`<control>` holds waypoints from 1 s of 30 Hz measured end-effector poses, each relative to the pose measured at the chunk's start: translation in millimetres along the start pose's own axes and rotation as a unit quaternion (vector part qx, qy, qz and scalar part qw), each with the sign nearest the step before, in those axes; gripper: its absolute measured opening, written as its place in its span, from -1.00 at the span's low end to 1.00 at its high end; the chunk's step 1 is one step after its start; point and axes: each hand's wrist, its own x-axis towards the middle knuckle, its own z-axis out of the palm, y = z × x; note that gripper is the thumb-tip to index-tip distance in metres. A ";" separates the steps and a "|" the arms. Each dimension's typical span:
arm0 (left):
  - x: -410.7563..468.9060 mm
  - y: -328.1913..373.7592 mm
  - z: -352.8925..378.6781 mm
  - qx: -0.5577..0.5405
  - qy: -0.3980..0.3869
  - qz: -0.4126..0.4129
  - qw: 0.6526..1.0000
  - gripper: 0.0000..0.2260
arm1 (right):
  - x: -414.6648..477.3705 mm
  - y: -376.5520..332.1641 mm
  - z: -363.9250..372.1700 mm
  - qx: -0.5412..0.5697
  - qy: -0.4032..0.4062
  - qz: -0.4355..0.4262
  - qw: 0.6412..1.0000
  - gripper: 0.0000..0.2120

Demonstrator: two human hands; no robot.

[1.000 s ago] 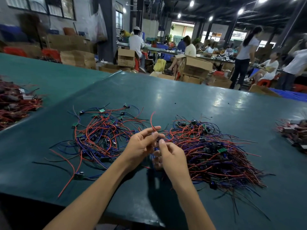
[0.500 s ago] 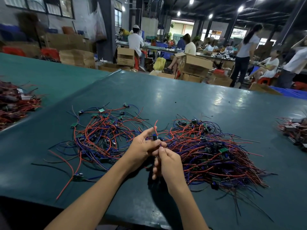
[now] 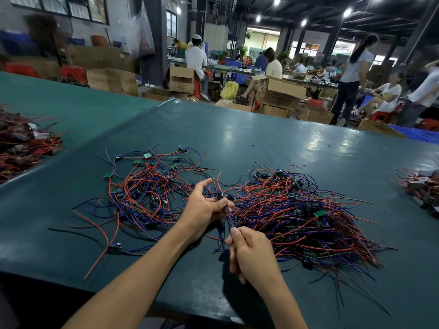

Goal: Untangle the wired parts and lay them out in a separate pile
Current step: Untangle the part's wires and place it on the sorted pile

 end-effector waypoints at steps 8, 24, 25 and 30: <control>1.7 3.7 -1.7 -0.021 0.032 0.003 0.999 -0.58 | -8.9 8.8 -0.1 0.055 0.021 -0.014 0.998 -0.72; -6.5 19.7 -9.0 -0.192 -0.122 -0.060 0.972 -0.61 | -12.6 15.9 4.2 0.229 0.084 -0.009 0.970 -0.77; -6.7 20.0 -9.2 -0.196 -0.133 -0.058 0.970 -0.60 | -11.8 16.9 4.1 0.233 0.087 -0.006 0.969 -0.79; -6.2 18.4 -10.4 -0.196 -0.153 -0.039 0.968 -0.62 | -11.0 18.2 2.3 0.240 0.083 0.004 0.967 -0.81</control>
